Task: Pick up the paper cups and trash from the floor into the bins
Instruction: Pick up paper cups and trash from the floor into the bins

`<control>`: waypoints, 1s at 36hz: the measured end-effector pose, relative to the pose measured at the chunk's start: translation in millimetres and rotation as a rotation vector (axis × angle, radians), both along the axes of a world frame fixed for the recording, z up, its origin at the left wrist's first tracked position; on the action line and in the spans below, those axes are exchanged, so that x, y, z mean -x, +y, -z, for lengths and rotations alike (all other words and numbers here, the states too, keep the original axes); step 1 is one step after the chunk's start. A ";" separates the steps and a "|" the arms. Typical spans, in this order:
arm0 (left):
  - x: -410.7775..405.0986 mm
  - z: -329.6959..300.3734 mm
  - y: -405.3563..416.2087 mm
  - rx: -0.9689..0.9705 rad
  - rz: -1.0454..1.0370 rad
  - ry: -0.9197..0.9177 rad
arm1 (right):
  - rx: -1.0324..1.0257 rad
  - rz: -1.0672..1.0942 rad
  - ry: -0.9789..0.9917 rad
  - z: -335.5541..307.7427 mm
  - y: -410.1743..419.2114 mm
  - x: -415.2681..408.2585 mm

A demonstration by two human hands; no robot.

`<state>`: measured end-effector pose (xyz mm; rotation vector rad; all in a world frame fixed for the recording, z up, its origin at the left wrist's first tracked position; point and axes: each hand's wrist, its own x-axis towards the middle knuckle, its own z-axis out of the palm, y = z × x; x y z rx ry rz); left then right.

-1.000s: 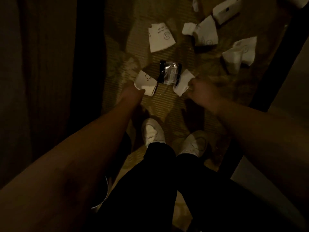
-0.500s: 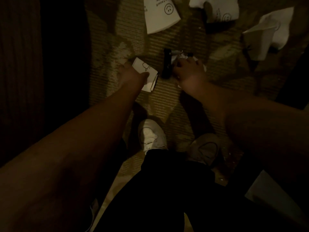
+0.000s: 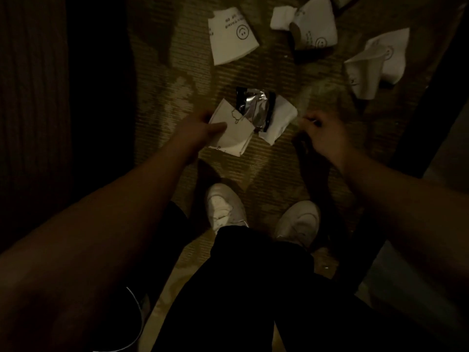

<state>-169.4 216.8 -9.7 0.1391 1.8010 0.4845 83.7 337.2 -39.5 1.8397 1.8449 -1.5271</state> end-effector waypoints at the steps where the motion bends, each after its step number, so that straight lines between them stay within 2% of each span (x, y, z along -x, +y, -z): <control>1: -2.3 -1.3 5.9 -0.006 -0.001 -0.026 | 0.009 0.029 -0.005 1.7 0.4 -4.7; 5: -14.7 8.0 35.7 0.000 0.037 -0.036 | 0.043 0.091 -0.004 4.7 -1.4 -15.7; 11: -35.4 34.1 59.6 0.012 0.179 0.175 | 0.099 0.090 0.002 13.5 -6.2 -21.8; 13: -42.3 33.9 61.2 0.004 0.182 0.196 | 0.132 0.102 0.026 13.3 -6.9 -22.2; 19: -41.9 28.1 54.6 0.020 0.026 0.240 | 0.247 0.172 0.083 13.9 -10.1 -19.6; 22: -30.5 18.6 44.3 0.026 -0.101 0.205 | 0.249 0.117 0.105 13.9 -9.8 -10.1; 26: -18.9 11.5 26.3 0.020 -0.150 0.133 | 0.162 0.018 0.077 21.1 -7.8 16.6; 30: -9.0 12.3 11.4 0.028 -0.156 0.122 | 0.013 0.088 0.000 38.5 -5.3 37.6; 36: 1.1 15.9 3.4 0.028 -0.141 0.115 | -0.176 -0.003 -0.140 57.6 -9.5 45.8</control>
